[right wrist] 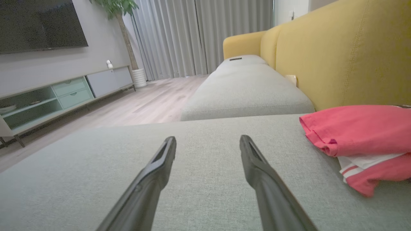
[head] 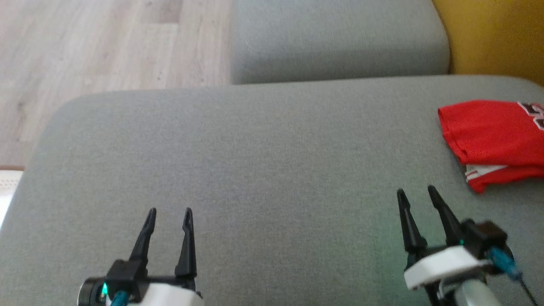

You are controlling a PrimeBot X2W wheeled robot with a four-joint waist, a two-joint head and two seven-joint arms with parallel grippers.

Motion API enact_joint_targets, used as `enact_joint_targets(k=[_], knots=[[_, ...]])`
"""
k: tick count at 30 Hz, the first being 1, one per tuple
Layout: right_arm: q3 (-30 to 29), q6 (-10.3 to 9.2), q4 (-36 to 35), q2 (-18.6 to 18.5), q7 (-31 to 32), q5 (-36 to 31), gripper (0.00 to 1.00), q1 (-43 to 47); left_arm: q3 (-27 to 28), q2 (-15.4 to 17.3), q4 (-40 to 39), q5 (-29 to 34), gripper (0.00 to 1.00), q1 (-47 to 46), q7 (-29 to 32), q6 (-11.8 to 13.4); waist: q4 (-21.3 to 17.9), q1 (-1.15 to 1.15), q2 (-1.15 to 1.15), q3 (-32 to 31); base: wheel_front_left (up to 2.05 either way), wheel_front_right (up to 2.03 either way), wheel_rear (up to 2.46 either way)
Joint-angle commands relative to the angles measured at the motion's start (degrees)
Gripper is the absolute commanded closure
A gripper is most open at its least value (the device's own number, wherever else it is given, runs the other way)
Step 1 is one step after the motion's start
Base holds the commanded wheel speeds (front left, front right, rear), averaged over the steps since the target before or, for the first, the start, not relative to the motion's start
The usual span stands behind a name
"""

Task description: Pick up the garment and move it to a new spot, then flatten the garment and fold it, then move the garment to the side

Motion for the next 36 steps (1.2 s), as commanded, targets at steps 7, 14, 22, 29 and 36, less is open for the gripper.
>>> enact_joint_targets(k=[7,14,22,29,36], knots=[[-0.95,-0.05,-11.87,2.86,-0.76,-3.35,0.00,9.54,3.06,-0.28,-5.19,1.02,0.00,4.12,-0.35,-1.65,0.74,0.00,0.00,-3.12,0.00,0.00,0.00],[-0.55,-0.05,-13.34,3.33,-0.77,-4.03,0.00,11.36,3.82,-0.29,-5.60,1.06,0.00,5.69,-0.35,-1.21,-0.05,0.00,0.00,-4.23,0.00,0.00,0.00],[-1.68,0.00,-9.40,3.45,0.26,-1.67,1.00,13.91,1.46,0.20,-1.13,-1.71,1.00,8.36,0.25,-1.31,-0.27,0.00,0.00,-4.15,0.00,0.00,0.00],[-2.15,0.00,-9.27,3.19,1.23,3.29,1.00,12.91,2.19,0.55,-0.22,-6.99,1.00,6.96,1.19,-2.15,-0.46,0.00,0.00,-3.74,0.00,0.00,0.00],[-2.55,-0.01,-9.17,3.03,2.04,7.44,1.00,12.07,2.76,0.76,0.77,-11.40,1.00,5.66,1.97,-2.94,-0.62,0.00,0.00,-3.40,0.00,0.00,0.00]])
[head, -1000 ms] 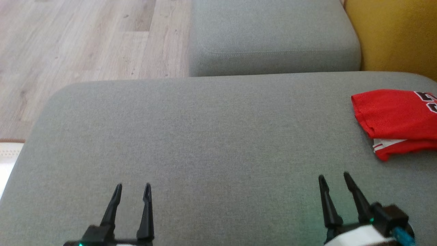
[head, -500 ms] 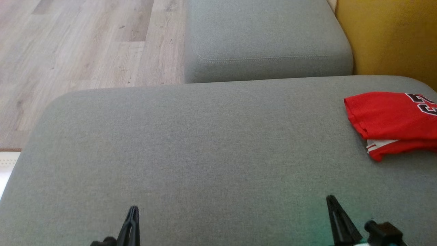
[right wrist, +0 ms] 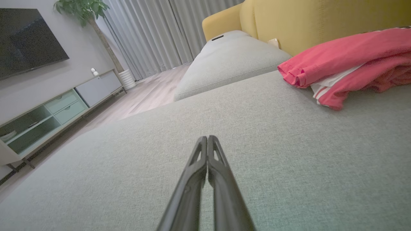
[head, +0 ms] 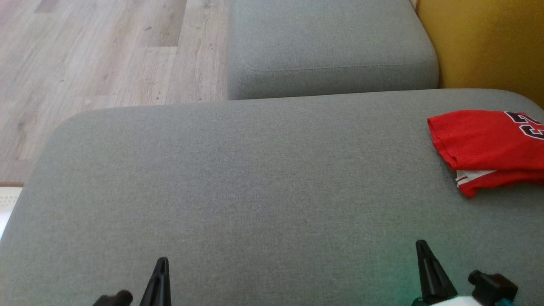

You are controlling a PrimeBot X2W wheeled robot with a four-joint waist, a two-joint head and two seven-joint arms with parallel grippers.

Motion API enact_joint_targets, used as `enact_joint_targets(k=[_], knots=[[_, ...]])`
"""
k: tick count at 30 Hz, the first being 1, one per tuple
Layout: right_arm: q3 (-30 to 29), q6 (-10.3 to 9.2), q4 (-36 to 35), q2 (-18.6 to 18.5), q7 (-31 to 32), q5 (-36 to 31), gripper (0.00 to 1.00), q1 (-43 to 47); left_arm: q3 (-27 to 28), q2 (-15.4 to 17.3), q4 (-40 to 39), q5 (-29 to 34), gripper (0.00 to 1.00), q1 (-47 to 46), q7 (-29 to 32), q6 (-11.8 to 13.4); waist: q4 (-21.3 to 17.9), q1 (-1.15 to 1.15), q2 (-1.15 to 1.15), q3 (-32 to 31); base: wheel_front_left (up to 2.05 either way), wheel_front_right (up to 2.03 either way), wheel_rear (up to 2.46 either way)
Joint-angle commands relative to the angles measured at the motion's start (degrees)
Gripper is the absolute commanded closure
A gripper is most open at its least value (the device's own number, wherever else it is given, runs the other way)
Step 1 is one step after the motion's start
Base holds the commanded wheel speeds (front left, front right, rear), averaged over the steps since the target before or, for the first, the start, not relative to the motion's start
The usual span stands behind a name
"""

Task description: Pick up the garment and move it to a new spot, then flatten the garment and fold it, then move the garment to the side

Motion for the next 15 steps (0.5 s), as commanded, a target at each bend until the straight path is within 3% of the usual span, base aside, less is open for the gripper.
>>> enact_joint_targets(k=[1,15], knots=[[-0.45,-0.01,-1.74,-0.46,0.30,1.82,1.00,-3.32,1.19,0.52,-1.45,-1.84,1.00,-3.26,0.35,-0.67,-0.04,0.00,0.00,0.09,0.00,0.00,0.00],[-1.52,-0.01,-1.62,-0.72,2.29,11.38,1.00,-5.18,2.66,0.92,0.49,-11.99,1.00,-6.09,2.24,-2.34,-0.42,0.00,0.00,0.90,0.00,0.00,0.00]])
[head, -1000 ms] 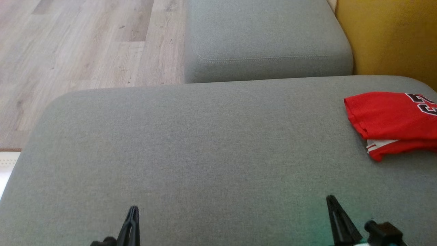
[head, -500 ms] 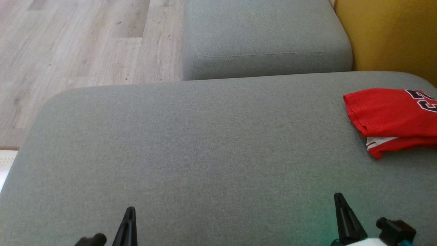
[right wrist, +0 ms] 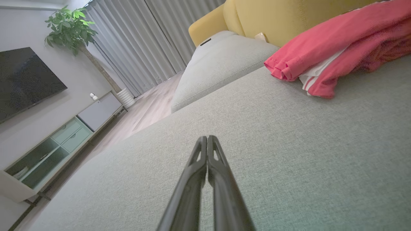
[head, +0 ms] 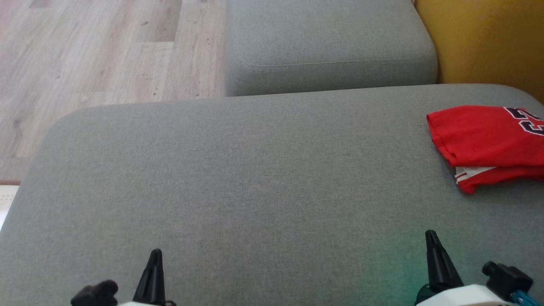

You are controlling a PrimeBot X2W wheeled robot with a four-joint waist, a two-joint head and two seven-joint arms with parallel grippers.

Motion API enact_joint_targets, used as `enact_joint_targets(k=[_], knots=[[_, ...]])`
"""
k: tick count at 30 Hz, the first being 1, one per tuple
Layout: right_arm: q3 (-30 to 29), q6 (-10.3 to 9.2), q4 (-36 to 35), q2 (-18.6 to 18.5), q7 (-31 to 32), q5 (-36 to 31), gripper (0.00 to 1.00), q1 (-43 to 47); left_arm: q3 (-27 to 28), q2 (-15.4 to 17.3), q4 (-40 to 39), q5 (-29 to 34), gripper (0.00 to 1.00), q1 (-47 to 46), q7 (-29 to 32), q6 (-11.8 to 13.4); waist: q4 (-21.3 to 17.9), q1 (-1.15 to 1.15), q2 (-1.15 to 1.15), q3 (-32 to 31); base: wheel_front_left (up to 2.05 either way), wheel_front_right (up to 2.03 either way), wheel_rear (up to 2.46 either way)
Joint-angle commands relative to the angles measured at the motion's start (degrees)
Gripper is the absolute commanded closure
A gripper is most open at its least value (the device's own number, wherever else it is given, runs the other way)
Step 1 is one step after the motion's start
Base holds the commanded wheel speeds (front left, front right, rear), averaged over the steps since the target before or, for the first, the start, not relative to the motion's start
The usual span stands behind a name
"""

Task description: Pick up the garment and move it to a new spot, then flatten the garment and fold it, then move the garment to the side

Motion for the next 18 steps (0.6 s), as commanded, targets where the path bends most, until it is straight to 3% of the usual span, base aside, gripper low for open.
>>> enact_joint_targets(k=[1,18], knots=[[-0.31,-0.01,-1.67,-0.70,0.48,1.95,1.00,-3.09,1.21,0.74,-1.54,-1.92,1.00,-3.32,0.13,-0.53,-0.05,0.00,0.00,0.10,0.00,0.00,0.00],[-1.80,-0.02,-1.56,-0.87,3.04,13.39,1.00,-5.33,3.28,1.04,0.22,-14.02,1.00,-6.53,2.60,-2.45,-0.51,0.00,0.00,1.09,0.00,0.00,0.00]])
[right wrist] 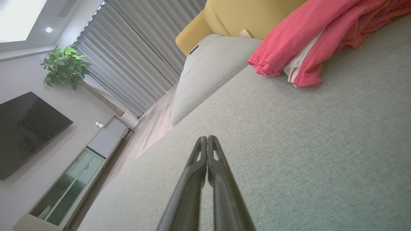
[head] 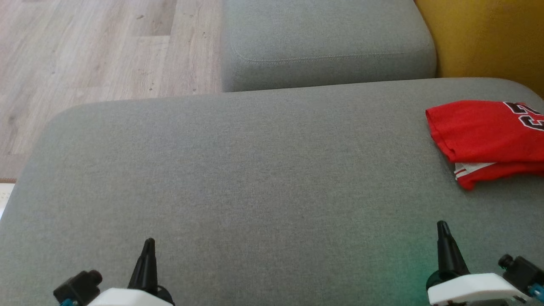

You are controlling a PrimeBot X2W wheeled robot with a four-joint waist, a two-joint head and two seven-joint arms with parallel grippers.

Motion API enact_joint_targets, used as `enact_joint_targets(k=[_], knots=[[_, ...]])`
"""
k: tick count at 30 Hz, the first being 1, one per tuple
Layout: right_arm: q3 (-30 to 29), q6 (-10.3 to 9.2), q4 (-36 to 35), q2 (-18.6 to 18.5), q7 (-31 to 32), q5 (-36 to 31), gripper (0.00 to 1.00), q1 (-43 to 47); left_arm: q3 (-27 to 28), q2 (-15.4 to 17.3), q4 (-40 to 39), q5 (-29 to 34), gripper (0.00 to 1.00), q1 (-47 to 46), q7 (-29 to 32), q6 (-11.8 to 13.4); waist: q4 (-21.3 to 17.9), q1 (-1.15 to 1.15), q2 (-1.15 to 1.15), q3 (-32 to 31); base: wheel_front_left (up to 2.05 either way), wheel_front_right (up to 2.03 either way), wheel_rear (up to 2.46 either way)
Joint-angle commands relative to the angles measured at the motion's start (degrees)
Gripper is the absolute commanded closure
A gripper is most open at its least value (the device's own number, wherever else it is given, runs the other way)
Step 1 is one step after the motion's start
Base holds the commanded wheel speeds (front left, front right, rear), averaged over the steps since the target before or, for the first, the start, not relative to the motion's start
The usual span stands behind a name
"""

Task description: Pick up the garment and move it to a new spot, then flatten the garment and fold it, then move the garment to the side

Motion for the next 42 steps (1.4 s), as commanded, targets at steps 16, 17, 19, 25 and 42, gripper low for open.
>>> enact_joint_targets(k=[16,17,19,25,42], knots=[[-1.46,-0.03,-1.60,-0.90,2.70,11.30,1.00,-5.12,3.38,0.98,0.15,-11.79,1.00,-5.73,2.50,-2.07,-0.43,0.00,0.00,0.92,0.00,0.00,0.00],[-1.56,-0.03,-1.59,-0.90,2.86,11.97,1.00,-5.26,3.52,0.98,0.26,-12.49,1.00,-5.92,2.66,-2.18,-0.45,0.00,0.00,0.97,0.00,0.00,0.00],[-1.76,-0.03,-1.58,-0.91,3.18,13.29,1.00,-5.52,3.80,0.99,0.49,-13.88,1.00,-6.30,2.98,-2.40,-0.51,0.00,0.00,1.09,0.00,0.00,0.00],[-2.37,-0.03,-1.53,-0.90,4.16,17.26,1.00,-6.32,4.65,1.01,1.16,-18.06,1.00,-7.44,3.94,-3.08,-0.67,0.00,0.00,1.44,0.00,0.00,0.00],[-4.27,-0.04,-1.38,-0.85,7.13,29.08,1.00,-8.72,7.28,0.99,3.18,-30.47,1.00,-10.87,6.93,-5.10,-1.16,0.00,0.00,2.49,0.00,0.00,0.00]])
